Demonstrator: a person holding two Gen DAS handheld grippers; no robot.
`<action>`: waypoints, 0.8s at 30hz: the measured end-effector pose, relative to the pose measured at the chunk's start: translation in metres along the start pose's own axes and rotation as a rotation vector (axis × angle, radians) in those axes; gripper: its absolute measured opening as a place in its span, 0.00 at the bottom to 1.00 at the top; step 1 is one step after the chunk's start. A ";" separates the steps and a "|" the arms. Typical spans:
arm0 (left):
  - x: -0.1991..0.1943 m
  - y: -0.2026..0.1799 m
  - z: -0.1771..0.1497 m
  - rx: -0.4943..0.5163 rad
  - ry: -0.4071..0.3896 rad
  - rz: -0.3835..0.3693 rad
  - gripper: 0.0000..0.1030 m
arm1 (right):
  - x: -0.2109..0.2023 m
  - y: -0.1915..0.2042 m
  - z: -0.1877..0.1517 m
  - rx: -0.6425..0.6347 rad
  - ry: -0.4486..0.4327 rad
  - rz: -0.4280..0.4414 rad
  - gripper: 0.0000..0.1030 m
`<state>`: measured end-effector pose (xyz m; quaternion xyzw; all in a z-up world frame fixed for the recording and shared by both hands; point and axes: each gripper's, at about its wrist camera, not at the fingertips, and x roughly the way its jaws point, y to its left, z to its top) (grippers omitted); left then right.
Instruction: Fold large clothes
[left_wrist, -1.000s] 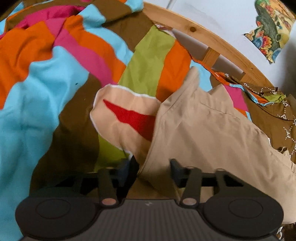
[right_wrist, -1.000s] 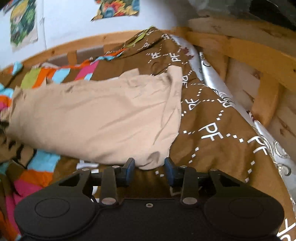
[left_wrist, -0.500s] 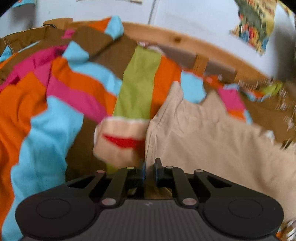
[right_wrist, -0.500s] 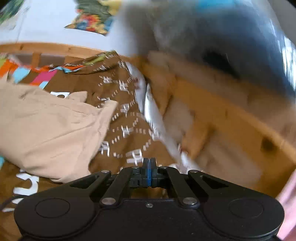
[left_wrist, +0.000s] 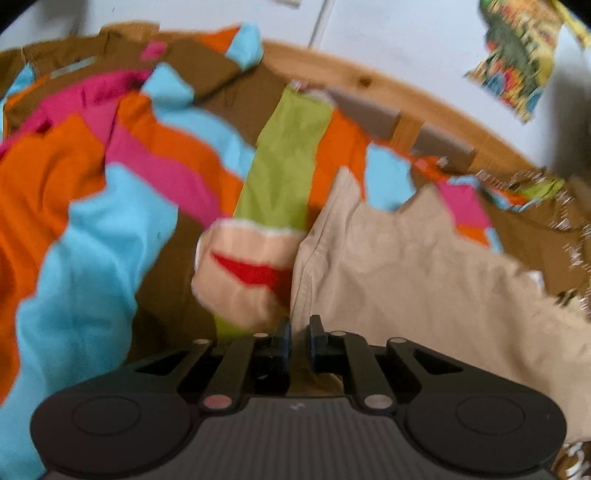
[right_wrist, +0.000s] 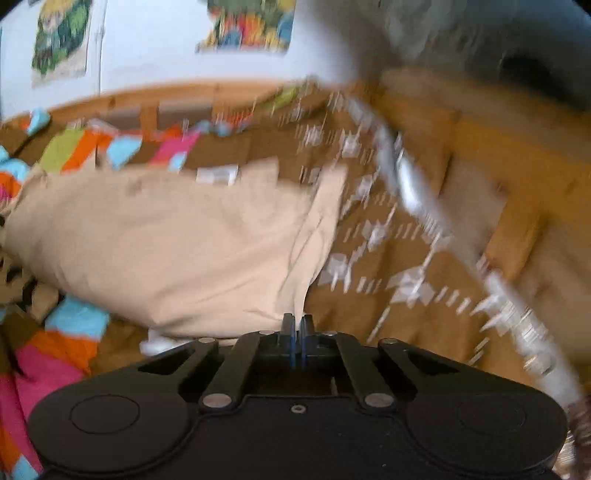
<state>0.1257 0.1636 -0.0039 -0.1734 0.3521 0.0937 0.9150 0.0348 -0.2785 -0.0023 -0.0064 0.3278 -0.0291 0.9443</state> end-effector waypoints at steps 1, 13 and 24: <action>-0.003 -0.002 0.002 0.013 -0.001 -0.002 0.10 | -0.010 0.002 0.002 0.009 -0.021 -0.026 0.00; 0.008 0.007 -0.004 0.018 0.105 0.052 0.31 | -0.005 0.003 -0.012 0.006 -0.008 -0.150 0.17; 0.000 -0.105 0.016 0.387 -0.125 -0.182 0.82 | 0.063 0.085 0.070 0.065 -0.145 0.128 0.88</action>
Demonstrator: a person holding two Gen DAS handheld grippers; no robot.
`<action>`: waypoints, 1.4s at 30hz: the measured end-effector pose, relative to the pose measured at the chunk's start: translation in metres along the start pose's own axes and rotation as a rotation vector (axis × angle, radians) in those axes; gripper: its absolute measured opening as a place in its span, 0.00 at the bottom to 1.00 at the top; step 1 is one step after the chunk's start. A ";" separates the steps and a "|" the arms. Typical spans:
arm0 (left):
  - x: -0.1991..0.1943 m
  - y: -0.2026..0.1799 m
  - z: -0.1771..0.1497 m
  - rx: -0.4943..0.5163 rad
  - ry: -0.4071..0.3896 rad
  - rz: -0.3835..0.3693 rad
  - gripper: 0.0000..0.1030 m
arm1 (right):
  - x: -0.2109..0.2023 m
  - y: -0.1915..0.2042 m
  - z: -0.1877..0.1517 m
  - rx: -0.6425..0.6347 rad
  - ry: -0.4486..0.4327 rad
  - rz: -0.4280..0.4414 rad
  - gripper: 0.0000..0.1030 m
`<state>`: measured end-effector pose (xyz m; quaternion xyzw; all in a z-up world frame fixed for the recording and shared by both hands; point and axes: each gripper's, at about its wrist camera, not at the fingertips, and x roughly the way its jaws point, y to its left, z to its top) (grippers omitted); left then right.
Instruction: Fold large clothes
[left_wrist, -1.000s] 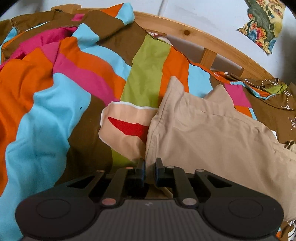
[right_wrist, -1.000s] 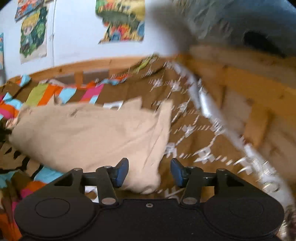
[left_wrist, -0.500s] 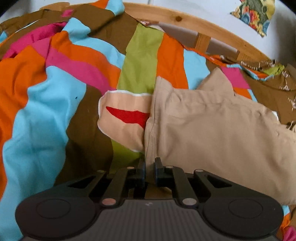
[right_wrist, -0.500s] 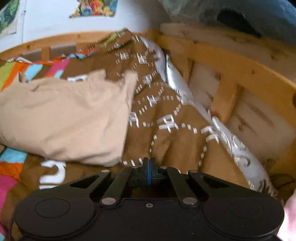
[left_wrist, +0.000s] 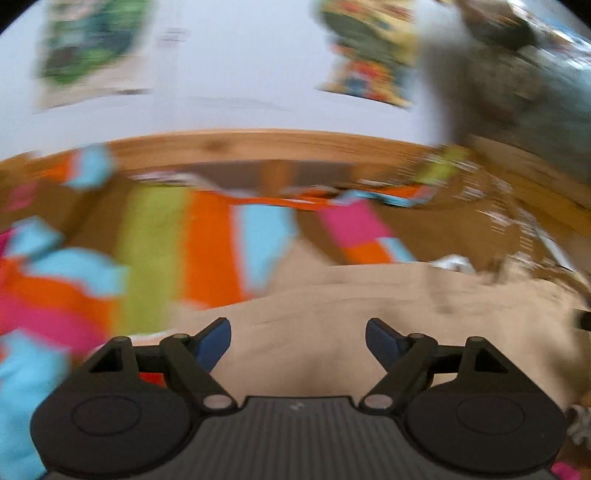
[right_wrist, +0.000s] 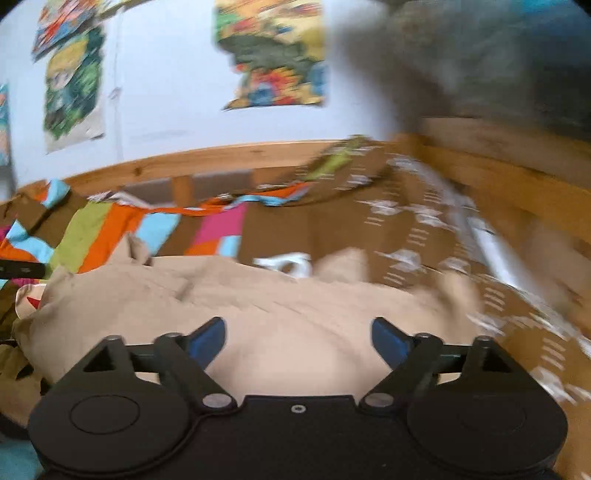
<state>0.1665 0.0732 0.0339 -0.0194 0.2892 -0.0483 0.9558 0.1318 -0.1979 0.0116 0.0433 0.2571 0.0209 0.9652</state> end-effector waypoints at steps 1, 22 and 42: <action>0.012 -0.010 0.003 0.024 0.006 -0.035 0.83 | 0.017 0.017 0.005 -0.045 -0.014 0.008 0.89; 0.073 -0.022 -0.035 0.074 0.047 -0.032 0.99 | 0.081 0.061 -0.031 -0.209 0.028 -0.069 0.95; 0.005 0.020 -0.070 -0.204 0.111 0.027 1.00 | 0.023 -0.013 -0.073 -0.071 0.035 -0.202 0.99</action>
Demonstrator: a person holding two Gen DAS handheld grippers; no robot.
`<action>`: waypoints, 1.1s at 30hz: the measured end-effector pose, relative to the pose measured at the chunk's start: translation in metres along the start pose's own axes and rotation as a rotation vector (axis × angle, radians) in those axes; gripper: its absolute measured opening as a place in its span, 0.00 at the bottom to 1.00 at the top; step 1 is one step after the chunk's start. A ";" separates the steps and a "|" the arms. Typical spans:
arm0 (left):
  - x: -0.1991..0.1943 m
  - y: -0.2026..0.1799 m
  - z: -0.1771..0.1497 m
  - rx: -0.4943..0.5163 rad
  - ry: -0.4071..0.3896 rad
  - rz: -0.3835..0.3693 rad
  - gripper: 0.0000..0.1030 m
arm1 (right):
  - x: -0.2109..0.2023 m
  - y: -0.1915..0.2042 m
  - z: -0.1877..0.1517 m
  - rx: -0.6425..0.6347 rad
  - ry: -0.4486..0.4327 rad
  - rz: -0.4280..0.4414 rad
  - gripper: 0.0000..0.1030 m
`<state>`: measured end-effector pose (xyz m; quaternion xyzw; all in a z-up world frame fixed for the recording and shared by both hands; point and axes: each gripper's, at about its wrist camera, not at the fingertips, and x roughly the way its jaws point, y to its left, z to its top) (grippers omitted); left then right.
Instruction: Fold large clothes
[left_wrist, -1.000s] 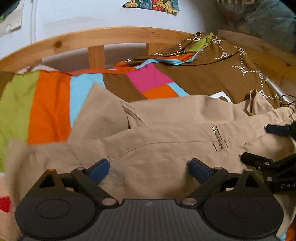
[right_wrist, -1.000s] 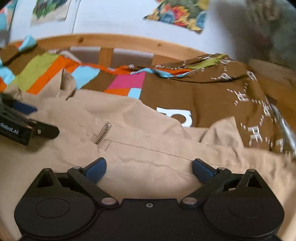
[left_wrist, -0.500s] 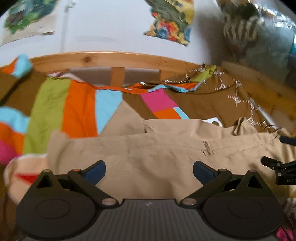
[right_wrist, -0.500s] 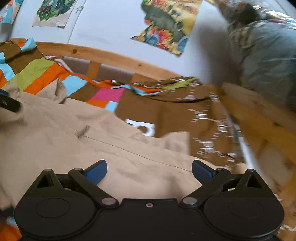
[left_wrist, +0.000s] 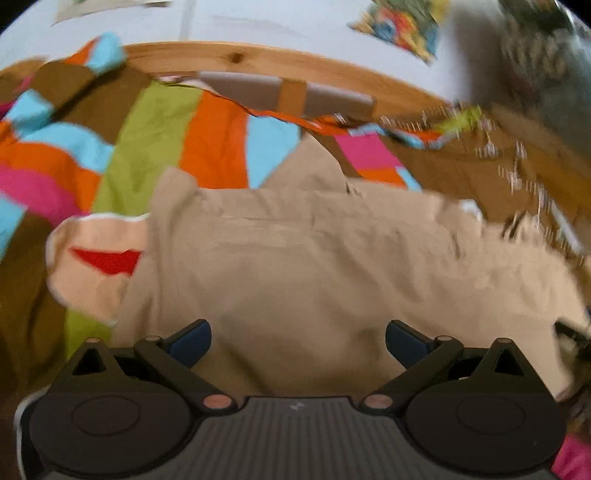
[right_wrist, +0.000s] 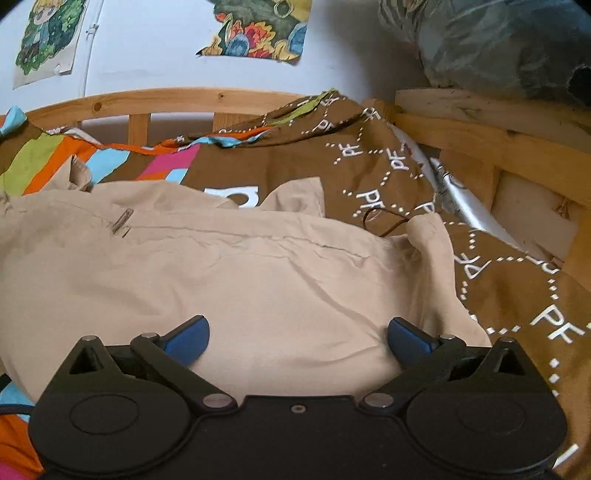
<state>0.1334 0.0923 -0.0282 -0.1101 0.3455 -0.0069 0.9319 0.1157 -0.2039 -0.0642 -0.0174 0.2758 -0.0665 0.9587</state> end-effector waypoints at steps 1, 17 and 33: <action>-0.010 0.004 -0.003 -0.040 -0.016 -0.012 1.00 | -0.004 0.000 0.003 0.004 -0.012 -0.008 0.99; 0.007 0.046 -0.021 -0.412 0.071 -0.087 1.00 | -0.007 0.078 0.011 -0.085 0.023 0.194 0.99; 0.017 0.043 -0.013 -0.468 0.057 0.009 0.78 | -0.003 0.080 -0.001 -0.080 -0.004 0.201 0.99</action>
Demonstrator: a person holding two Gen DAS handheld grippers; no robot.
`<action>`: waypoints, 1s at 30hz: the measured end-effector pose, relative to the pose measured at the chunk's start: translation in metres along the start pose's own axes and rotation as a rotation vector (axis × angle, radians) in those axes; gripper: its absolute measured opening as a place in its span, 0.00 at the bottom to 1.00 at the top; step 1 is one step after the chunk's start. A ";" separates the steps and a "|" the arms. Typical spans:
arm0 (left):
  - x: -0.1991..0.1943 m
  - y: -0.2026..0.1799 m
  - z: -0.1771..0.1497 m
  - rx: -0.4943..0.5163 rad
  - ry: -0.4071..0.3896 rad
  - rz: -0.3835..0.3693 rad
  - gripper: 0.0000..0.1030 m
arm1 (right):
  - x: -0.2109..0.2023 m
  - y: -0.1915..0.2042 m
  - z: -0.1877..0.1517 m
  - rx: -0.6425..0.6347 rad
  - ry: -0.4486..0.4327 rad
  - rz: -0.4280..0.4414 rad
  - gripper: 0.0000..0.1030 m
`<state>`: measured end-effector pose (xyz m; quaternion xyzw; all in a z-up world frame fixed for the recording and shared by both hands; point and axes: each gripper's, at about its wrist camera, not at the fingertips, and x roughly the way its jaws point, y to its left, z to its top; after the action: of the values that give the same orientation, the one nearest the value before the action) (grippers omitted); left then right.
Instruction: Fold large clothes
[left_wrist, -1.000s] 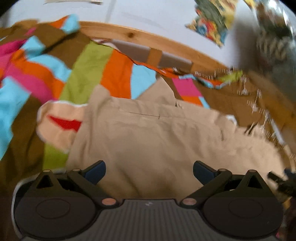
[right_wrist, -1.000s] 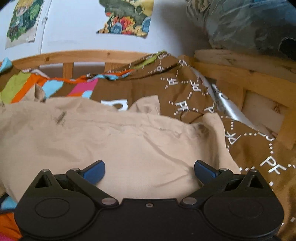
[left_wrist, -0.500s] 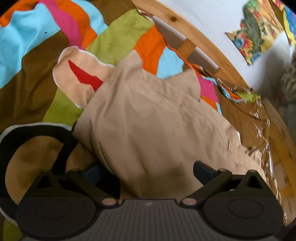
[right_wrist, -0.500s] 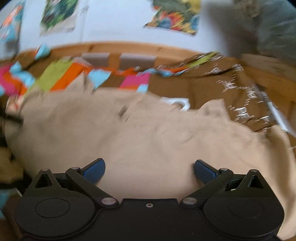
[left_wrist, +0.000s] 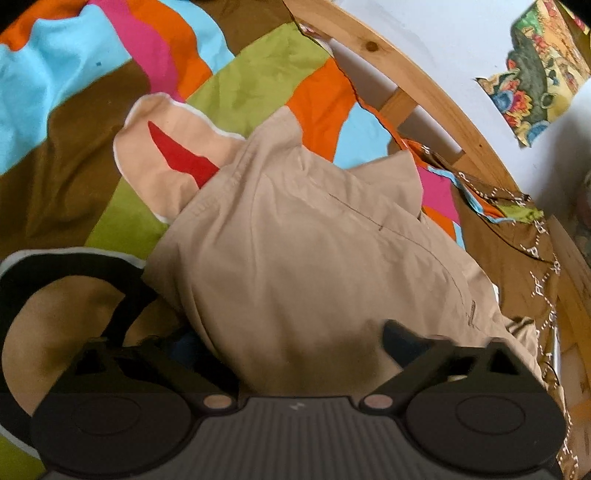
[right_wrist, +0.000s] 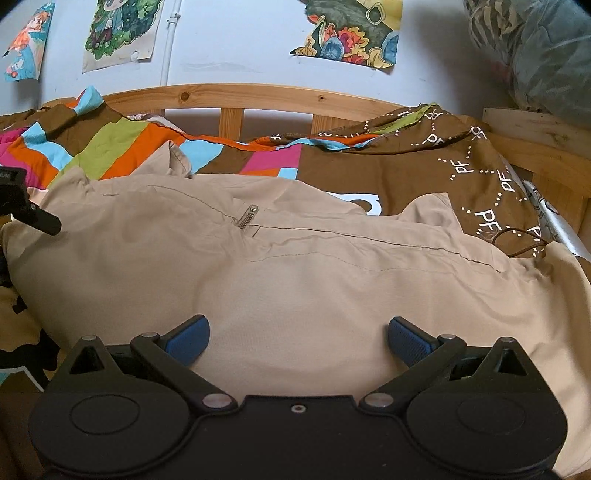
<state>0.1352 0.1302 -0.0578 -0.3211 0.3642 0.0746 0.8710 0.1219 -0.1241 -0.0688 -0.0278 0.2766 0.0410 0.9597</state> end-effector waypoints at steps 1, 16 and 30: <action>-0.001 -0.001 0.000 0.014 -0.003 0.018 0.76 | 0.000 0.000 0.000 0.003 -0.001 0.002 0.99; -0.061 -0.080 0.001 0.314 -0.175 -0.013 0.05 | -0.004 -0.007 0.002 0.048 -0.002 0.028 0.99; -0.077 -0.287 -0.044 1.055 -0.073 -0.235 0.05 | -0.115 -0.169 0.056 0.724 -0.067 0.142 0.88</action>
<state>0.1578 -0.1136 0.1162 0.1239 0.2833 -0.2051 0.9286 0.0708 -0.2954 0.0450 0.3342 0.2428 0.0077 0.9106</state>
